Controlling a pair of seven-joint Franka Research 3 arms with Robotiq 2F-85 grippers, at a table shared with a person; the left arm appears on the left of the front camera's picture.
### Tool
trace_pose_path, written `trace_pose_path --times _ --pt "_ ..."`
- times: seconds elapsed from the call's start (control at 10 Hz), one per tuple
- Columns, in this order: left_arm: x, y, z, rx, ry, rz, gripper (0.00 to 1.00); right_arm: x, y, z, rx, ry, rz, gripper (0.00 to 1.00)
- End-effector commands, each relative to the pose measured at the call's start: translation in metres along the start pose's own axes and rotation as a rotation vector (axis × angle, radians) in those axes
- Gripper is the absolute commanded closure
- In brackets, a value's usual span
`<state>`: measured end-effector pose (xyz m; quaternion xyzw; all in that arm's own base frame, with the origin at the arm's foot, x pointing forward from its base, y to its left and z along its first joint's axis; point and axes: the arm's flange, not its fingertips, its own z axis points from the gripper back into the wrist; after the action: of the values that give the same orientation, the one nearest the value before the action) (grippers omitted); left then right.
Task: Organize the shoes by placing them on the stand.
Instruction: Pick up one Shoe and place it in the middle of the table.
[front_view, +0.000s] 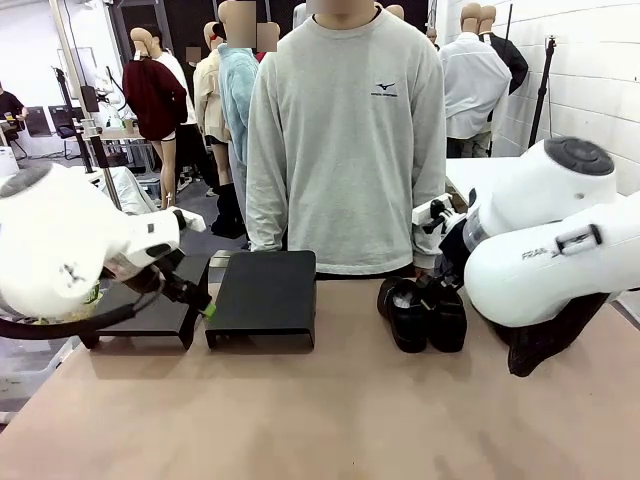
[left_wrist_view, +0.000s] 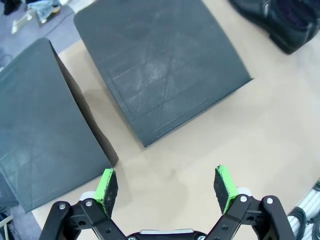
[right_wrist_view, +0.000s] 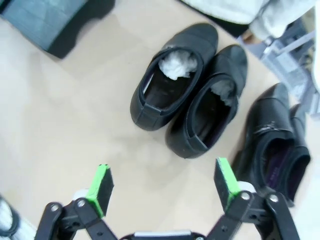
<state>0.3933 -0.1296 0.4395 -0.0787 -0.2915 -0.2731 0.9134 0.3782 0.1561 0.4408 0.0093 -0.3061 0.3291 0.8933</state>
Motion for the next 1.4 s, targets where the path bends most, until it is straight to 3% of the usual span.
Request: trace_pose_path --times 0.0,0.2,0.6,0.9,1.1,1.2,1.3 --pt "-0.006 0.033 0.037 -0.106 -0.033 -0.008 0.00 -0.035 -0.017 0.039 0.042 0.000 -0.004 0.00" --pt "-0.011 0.054 0.073 -0.191 -0.094 -0.025 0.00 -0.055 -0.039 0.073 0.062 -0.061 -0.050 0.00" --pt "-0.017 0.064 0.102 -0.186 -0.132 -0.029 0.00 -0.090 -0.057 0.111 0.083 -0.144 -0.085 0.00" --pt "-0.017 0.064 0.112 -0.158 -0.139 -0.048 0.00 -0.105 -0.070 0.116 0.103 -0.177 -0.135 0.00" --pt "-0.017 0.067 0.106 -0.171 -0.121 -0.008 0.00 -0.105 -0.073 0.108 0.151 -0.225 -0.119 0.00" --pt "-0.014 0.062 0.110 -0.152 -0.140 -0.019 0.00 -0.051 -0.108 0.137 0.080 -0.169 -0.154 0.00" --pt "-0.014 0.062 0.110 -0.152 -0.140 -0.019 0.00 -0.051 -0.108 0.137 0.080 -0.169 -0.154 0.00"
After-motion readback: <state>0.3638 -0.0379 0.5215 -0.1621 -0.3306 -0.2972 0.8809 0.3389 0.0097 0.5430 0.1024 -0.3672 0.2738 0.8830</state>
